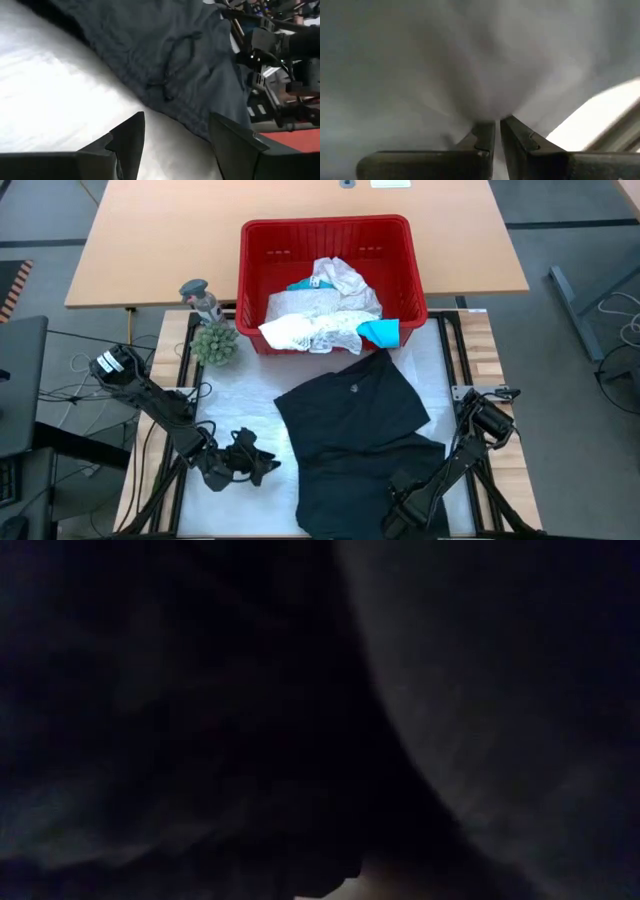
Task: Fold Laundry from Bin
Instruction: Fold the black shorts
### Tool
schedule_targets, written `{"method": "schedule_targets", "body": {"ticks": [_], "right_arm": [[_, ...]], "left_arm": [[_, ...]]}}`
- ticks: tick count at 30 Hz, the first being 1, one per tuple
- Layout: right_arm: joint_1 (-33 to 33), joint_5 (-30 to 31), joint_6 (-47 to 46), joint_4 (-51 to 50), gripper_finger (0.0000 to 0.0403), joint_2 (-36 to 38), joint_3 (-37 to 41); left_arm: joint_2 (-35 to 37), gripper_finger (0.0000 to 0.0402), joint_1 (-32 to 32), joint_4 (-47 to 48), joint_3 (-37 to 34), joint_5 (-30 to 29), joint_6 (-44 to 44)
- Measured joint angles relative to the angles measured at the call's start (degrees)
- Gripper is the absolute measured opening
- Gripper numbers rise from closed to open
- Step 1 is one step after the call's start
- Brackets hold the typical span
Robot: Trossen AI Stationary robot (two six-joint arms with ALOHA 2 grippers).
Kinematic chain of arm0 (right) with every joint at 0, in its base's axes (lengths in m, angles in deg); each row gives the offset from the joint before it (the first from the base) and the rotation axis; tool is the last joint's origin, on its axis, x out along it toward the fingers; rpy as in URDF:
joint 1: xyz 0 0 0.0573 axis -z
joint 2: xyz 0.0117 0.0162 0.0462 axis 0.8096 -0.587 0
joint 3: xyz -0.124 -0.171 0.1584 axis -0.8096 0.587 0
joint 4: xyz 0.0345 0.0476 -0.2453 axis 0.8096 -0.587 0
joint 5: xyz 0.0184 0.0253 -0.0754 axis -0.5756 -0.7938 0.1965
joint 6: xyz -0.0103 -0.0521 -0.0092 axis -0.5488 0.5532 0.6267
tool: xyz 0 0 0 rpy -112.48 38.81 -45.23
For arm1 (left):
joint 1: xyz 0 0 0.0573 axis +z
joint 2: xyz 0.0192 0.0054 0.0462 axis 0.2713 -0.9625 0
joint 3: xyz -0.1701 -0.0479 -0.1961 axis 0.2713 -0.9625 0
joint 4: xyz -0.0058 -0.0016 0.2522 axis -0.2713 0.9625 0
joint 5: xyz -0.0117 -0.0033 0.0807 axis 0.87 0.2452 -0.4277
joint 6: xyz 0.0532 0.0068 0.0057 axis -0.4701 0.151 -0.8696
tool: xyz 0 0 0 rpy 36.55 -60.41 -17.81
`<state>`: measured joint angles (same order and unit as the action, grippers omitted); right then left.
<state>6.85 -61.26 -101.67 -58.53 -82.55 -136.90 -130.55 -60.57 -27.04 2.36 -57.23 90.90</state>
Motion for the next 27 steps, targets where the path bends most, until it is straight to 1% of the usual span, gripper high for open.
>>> {"method": "schedule_targets", "body": {"ticks": [4, 7, 10, 12, 14, 15, 17, 18, 22, 25, 27], "right_arm": [[2.69, 3.68, 8.54, -7.54, 0.0055, -0.01, -6.26], [4.92, 6.72, 17.9, -11.81, 0.0055, -0.01, -12.86], [7.36, 9.76, 34.98, -13.08, 0.0055, -0.01, -20.26], [9.55, 10.18, 47.97, -12.35, 0.0056, -0.01, -25.57], [12.32, 10.62, 57.25, -12.08, 0.0056, 0.08, -30.13], [13.91, 11.99, 59.09, -12.05, 0.0056, 0.08, -32.09], [17.68, 15.35, 57.16, -10.97, 0.0056, 0.11, -34.88], [19.75, 15.51, 56.09, -9.2, 0.0057, 0.17, -35.45], [25.78, 13.72, 54.84, 3.71, 0.0071, -0.09, -35.18], [26.87, 12.05, 55.21, 13.72, 0.0084, -1.03, -35.14], [27.04, 10.79, 56.08, 17.81, 0.0087, -1.89, -35.11]], "left_arm": [[0.0, 0.0203, -0.47, -1.07, 0.0, 0.01, -0.05], [0.0, 0.0203, -0.43, -3.36, 0.15, -0.25, -2.34], [0.0, 0.0203, -0.41, -5.61, 0.15, -0.61, -3.72], [0.0, 0.0203, -0.54, -6.84, 0.15, -0.29, -4.13], [0.23, 0.0203, -0.97, -6.91, 0.15, -0.16, -4.28], [0.36, 0.0203, -1.25, -6.81, 0.15, -0.19, -3.99], [0.42, 0.0203, -1.9, -6.8, 0.17, -0.99, -2.55], [0.42, 0.0203, -2.42, -6.35, 0.17, -1.46, -1.61], [0.42, 0.0203, -4.14, -1.61, 0.17, -2.5, 2.61], [0.42, 0.0203, -5.31, 4.85, 0.17, -2.66, 8.91], [0.42, 0.0203, -6.15, 9.17, 0.17, -2.49, 12.88]]}}
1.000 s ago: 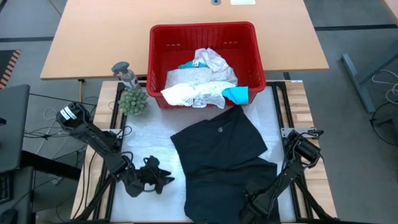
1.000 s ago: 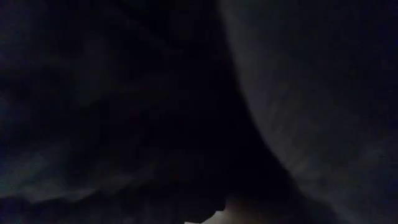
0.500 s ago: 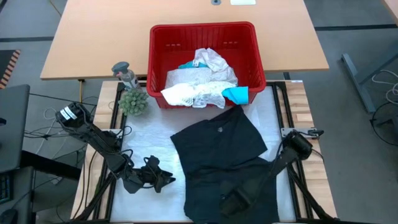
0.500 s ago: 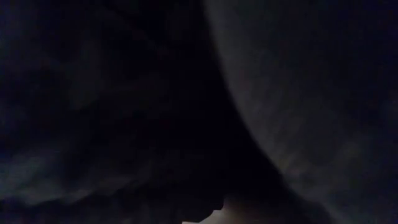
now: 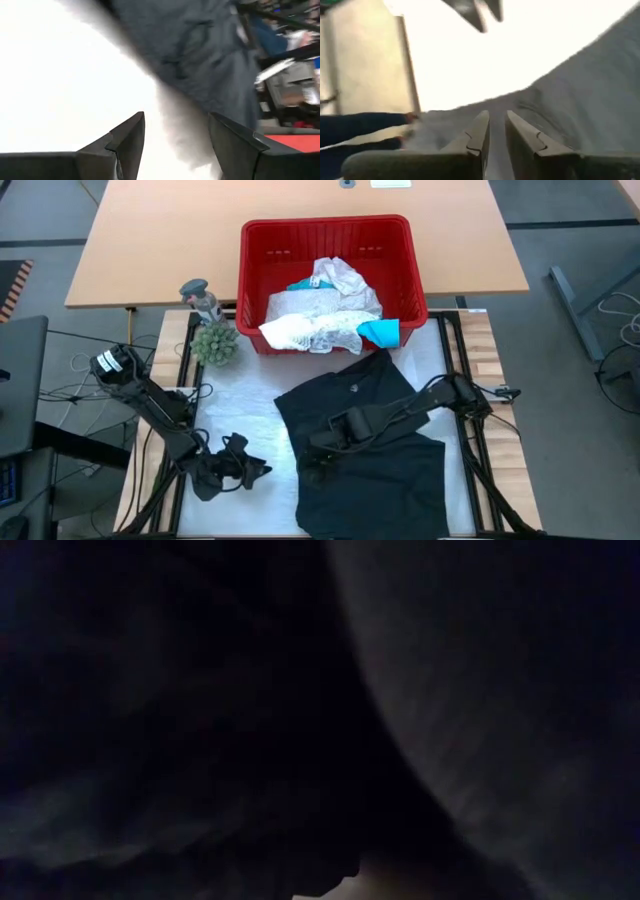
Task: Fold Laundry from Bin
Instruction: Fold the black shorts
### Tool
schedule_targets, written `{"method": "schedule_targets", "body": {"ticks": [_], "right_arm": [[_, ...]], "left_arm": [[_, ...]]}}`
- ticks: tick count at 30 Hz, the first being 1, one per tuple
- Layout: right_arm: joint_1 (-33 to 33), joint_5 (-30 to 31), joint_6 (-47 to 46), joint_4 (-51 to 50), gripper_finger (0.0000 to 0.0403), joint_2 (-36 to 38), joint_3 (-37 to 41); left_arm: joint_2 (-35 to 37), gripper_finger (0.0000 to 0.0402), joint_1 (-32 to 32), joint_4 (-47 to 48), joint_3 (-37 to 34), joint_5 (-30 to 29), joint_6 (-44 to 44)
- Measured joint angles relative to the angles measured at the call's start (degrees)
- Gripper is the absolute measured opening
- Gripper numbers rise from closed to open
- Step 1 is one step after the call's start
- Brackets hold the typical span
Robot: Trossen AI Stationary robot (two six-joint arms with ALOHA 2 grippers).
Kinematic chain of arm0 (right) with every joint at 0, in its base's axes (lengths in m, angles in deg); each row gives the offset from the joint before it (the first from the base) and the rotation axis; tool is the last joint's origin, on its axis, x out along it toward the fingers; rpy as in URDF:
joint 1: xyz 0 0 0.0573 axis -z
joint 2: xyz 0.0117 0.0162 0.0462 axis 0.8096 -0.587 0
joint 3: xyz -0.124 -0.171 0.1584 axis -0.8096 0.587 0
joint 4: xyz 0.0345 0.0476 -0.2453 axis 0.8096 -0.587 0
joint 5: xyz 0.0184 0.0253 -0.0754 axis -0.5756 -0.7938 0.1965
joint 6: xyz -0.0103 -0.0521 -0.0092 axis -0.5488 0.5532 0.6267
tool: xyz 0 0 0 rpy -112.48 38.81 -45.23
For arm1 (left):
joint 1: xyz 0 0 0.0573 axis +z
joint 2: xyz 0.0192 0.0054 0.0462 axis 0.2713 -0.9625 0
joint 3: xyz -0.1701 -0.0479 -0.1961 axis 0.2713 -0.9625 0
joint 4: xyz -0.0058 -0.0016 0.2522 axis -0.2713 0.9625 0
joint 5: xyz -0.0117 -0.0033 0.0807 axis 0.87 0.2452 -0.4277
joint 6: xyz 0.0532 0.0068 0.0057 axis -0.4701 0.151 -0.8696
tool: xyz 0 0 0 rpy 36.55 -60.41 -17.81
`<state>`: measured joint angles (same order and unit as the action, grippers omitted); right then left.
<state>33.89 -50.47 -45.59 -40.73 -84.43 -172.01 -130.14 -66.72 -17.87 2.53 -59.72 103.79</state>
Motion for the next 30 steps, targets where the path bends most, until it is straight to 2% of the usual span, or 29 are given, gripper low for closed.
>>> {"method": "schedule_targets", "body": {"ticks": [6, 10, 15, 19, 22, 30], "right_arm": [[-0.6, 0.07, 2.93, 8.11, 0.0086, -3.06, -0.07], [-2.31, -2.12, 9.28, 14.61, 0.0088, -8.62, -0.91], [-3.42, -3.34, 17.11, 9.78, 0.0099, -12.88, -7.82], [-3.22, -3.51, 20.19, 9.92, 0.0141, -13.96, -11.04], [-3.26, -2.99, 20.14, 14.18, 0.0164, -15.16, -11.04], [-3.52, -6.14, 19.7, 14.71, 0.0159, -19.92, -10.91]], "left_arm": [[-0.01, 0.0203, -2.12, 8.96, 0.0, 3.19, 7.76], [0.0, 0.0203, -3.37, 11.28, 0.02, 3.52, 9.65], [0.0, 0.0203, -3.9, 11.76, 0.0, 4.25, 9.87], [0.0, 0.0203, -3.96, 12.2, 0.0, 4.22, 9.83], [0.0, 0.0203, -3.87, 12.8, 0.0, 4.11, 10.02], [0.0, 0.0203, -3.87, 12.83, 0.0, 4.49, 10.34]]}}
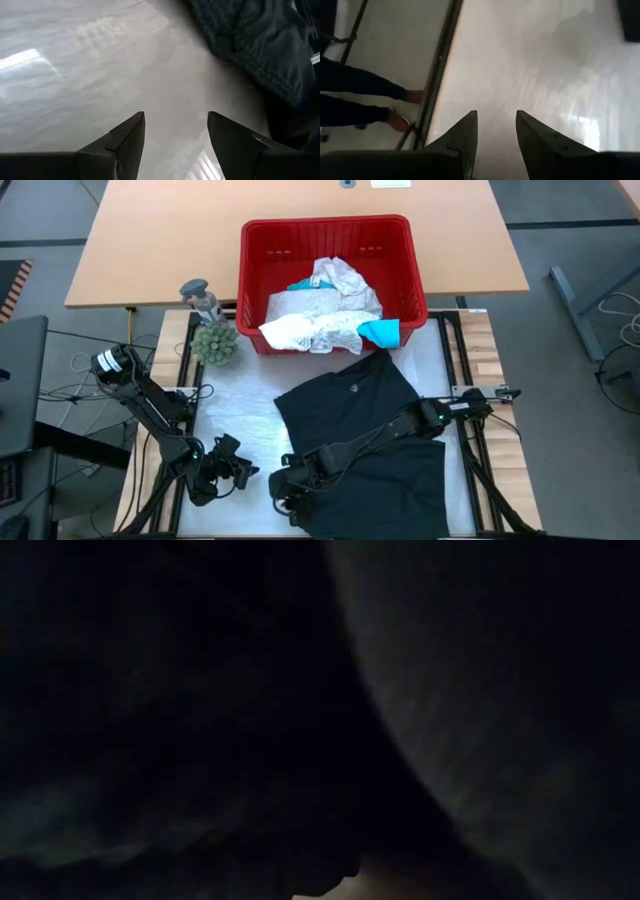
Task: Fold Laundry from Bin
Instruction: Fold the black shorts
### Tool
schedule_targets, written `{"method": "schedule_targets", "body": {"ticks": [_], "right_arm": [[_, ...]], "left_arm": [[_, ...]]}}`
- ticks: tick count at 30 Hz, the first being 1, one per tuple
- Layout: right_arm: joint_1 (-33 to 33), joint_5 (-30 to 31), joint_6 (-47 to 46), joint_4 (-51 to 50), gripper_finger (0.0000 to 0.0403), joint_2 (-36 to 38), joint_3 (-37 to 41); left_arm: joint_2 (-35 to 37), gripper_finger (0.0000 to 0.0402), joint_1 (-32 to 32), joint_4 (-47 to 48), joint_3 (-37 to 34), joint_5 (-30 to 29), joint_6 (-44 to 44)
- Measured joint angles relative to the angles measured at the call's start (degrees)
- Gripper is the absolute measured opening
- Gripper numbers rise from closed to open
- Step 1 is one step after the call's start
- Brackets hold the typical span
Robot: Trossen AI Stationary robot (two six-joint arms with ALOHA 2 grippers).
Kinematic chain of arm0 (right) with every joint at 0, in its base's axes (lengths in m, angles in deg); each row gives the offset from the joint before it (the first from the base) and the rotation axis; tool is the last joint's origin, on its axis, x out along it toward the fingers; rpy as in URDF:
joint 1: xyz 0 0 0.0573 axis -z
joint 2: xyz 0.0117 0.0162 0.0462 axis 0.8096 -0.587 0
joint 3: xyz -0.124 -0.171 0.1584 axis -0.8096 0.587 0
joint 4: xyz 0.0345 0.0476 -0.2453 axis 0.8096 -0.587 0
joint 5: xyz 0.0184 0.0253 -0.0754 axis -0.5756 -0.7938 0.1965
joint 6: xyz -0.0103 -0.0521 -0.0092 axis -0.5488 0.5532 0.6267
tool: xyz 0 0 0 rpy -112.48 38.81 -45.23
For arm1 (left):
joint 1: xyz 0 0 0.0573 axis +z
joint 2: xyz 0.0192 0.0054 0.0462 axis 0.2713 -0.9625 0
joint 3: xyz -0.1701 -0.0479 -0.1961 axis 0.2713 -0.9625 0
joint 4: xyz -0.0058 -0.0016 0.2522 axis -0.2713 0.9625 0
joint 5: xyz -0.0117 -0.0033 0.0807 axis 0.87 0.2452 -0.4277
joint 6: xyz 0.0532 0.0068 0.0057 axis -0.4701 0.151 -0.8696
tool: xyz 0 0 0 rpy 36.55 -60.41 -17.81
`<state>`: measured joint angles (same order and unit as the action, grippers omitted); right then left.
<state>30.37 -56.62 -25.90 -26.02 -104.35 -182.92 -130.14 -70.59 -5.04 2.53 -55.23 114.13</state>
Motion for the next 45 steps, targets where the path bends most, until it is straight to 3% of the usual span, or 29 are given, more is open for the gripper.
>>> {"method": "schedule_targets", "body": {"ticks": [4, 11, 16, 24, 31, 39, 45], "right_arm": [[0.33, -1.31, -2.59, -3.99, 0.0158, 0.36, -0.19], [1.81, -0.51, -7.49, -27.72, 0.0139, 5.25, -0.16], [1.92, 1.61, -7.5, -41.36, 0.0123, 6.61, -0.02], [1.4, 0.33, -9.6, -29.55, 0.0135, 7.86, -2.45], [0.35, 6.23, -12.71, -16.48, 0.0138, 5.76, -2.44], [-0.33, 6.22, -14.75, -4.08, 0.0128, 1.23, -2.34], [-0.74, 4.84, -12.52, -6.13, 0.0121, 1.1, -2.43]], "left_arm": [[0.0, 0.0203, 0.02, 0.04, 0.0, 0.02, 0.06], [0.0, 0.0203, 0.02, -0.04, 0.0, -0.73, 0.7], [0.0, 0.0203, 0.07, -0.82, 0.0, -4.63, 1.09], [0.0, 0.0203, 0.13, -1.79, 0.0, -7.13, 0.74], [-0.02, 0.0203, 0.17, -1.77, 0.0, -7.15, 1.45], [-0.02, 0.0203, 1.1, -1.57, 0.0, -6.86, 2.01], [-0.04, 0.0203, 2.41, -0.84, -0.02, -5.12, 2.65]]}}
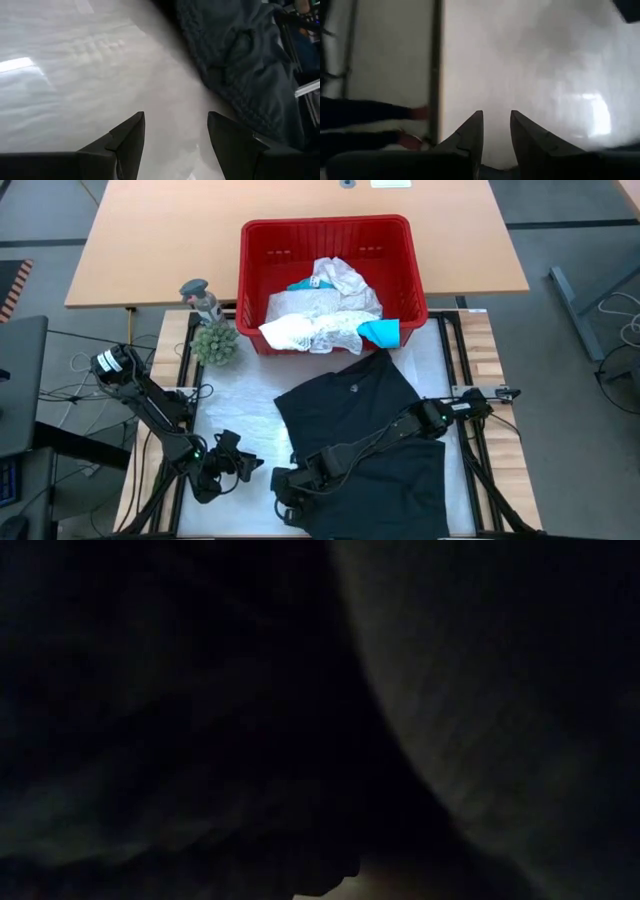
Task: Fold Laundry from Bin
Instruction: Fold the black shorts
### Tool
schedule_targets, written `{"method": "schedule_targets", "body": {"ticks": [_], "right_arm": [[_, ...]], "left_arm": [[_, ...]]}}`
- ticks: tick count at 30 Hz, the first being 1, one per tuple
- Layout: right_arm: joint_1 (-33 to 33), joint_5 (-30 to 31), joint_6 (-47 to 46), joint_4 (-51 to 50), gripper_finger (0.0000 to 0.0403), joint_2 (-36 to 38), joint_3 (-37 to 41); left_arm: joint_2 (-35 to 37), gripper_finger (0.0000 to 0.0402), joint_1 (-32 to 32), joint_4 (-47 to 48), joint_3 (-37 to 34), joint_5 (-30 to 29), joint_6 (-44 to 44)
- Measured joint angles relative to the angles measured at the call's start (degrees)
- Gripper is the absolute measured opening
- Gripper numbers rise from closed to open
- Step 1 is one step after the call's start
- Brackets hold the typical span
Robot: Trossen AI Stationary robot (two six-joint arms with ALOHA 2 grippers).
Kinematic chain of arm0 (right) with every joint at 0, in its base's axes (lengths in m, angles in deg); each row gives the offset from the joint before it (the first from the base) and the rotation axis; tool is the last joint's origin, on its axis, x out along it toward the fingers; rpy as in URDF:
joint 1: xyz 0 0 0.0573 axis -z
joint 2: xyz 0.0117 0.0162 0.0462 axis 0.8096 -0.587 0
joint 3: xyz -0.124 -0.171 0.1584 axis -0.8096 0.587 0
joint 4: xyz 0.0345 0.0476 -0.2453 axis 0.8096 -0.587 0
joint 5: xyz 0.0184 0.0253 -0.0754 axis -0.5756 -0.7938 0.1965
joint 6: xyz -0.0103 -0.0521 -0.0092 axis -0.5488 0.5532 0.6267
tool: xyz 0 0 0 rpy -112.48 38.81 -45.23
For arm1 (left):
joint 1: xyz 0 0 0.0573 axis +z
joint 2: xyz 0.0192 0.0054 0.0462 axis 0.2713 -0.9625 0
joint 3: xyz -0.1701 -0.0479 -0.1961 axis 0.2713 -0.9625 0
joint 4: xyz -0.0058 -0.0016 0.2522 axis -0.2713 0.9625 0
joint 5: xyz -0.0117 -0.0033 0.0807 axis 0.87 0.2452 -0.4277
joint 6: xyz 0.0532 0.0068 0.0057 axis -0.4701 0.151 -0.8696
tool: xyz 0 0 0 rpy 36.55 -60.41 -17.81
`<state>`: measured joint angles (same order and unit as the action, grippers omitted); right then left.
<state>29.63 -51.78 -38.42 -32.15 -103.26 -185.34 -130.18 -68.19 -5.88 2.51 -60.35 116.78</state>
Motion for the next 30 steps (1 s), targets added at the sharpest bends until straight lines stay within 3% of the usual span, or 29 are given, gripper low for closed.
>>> {"method": "schedule_targets", "body": {"ticks": [9, 15, 20, 24, 30], "right_arm": [[-2.05, -5.77, 4.5, -4.36, 0.0121, -3.99, -0.02], [-2.65, -6.05, -0.23, -23.0, 0.012, -3.92, 0.0], [-3.93, -0.85, -1.03, -34.62, 0.012, 0.13, 0.07], [-4.69, 3.84, -4.19, -40.38, 0.012, 3.93, 0.0], [-5.01, 9.04, -6.48, -40.77, 0.012, 7.19, 0.02]], "left_arm": [[0.0, 0.0203, 1.09, -1.7, 0.0, 0.31, 0.11], [0.0, 0.0203, 1.21, -3.46, 0.0, -0.15, 0.55], [-0.02, 0.0203, 2.42, -8.08, 0.0, -4.65, -0.11], [-0.41, 0.0203, 4.89, -16.17, 0.0, -6.79, -5.47], [-0.46, 0.0203, 9.69, -24.18, 0.02, -7.62, -15.88]]}}
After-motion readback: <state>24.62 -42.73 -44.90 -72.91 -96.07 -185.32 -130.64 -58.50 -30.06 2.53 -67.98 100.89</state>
